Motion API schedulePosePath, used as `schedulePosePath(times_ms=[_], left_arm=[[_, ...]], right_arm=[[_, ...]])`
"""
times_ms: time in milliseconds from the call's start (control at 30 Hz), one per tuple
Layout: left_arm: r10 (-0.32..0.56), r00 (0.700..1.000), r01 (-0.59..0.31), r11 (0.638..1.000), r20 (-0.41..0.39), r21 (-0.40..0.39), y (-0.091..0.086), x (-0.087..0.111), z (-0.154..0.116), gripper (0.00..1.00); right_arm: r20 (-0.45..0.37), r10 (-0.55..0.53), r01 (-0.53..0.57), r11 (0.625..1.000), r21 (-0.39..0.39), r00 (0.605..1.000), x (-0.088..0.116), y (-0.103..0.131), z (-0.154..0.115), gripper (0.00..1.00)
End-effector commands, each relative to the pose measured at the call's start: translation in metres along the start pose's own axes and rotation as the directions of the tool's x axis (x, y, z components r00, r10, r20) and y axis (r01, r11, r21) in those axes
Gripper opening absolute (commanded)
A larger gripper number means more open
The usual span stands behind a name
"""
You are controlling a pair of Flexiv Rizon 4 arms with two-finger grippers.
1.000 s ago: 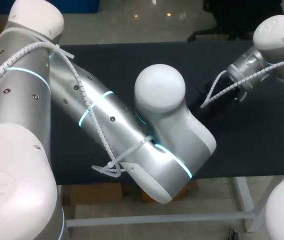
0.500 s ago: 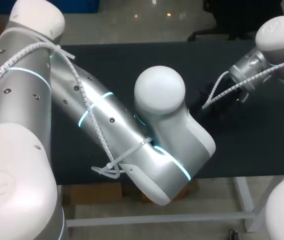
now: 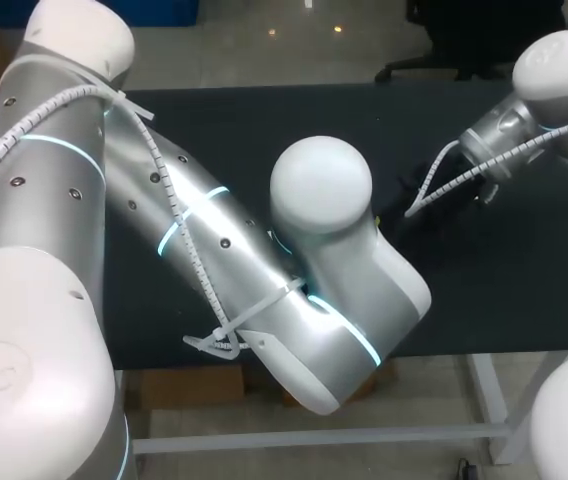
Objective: Assemble the packaging by folding the flat box into shape, placing the metal phone stand inside, and closing the box properly
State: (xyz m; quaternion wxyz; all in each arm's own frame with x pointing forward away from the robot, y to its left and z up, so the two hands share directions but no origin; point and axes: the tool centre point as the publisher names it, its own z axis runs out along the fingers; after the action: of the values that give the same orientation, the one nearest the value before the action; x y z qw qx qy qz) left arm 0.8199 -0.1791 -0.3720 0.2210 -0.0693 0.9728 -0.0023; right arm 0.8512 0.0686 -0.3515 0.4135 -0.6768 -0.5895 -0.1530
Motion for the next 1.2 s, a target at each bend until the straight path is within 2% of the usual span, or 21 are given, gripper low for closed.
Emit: schedulePosePath(times_ms=[33,133,200,667,1200], left_arm=[[0.001,1.0,-0.001,1.0,0.002,-0.004,-0.002,0.005,0.002,0.45],[0.001,1.0,-0.001,1.0,0.001,-0.003,-0.002,0.005,0.002,0.45],[0.002,1.0,-0.002,1.0,0.002,-0.003,-0.003,0.006,0.002,0.45],[0.005,1.0,-0.005,1.0,0.003,-0.007,-0.004,0.007,0.002,0.45],[0.004,1.0,-0.004,1.0,0.001,-0.008,-0.006,0.006,0.003,0.45]], right_arm=[[-0.013,-0.008,0.008,1.0,-0.026,1.0,-0.002,-0.012,-0.008,0.28],[-0.012,-0.015,0.015,0.999,-0.039,1.0,-0.001,-0.017,-0.011,0.14],[-0.01,-0.018,0.018,0.999,-0.043,1.0,0.0,-0.019,-0.011,0.0],[0.033,-0.091,0.093,0.993,-0.069,0.995,0.011,-0.044,0.0,0.0],[0.052,-0.092,0.094,0.995,-0.038,0.994,0.005,-0.043,0.017,0.0]])
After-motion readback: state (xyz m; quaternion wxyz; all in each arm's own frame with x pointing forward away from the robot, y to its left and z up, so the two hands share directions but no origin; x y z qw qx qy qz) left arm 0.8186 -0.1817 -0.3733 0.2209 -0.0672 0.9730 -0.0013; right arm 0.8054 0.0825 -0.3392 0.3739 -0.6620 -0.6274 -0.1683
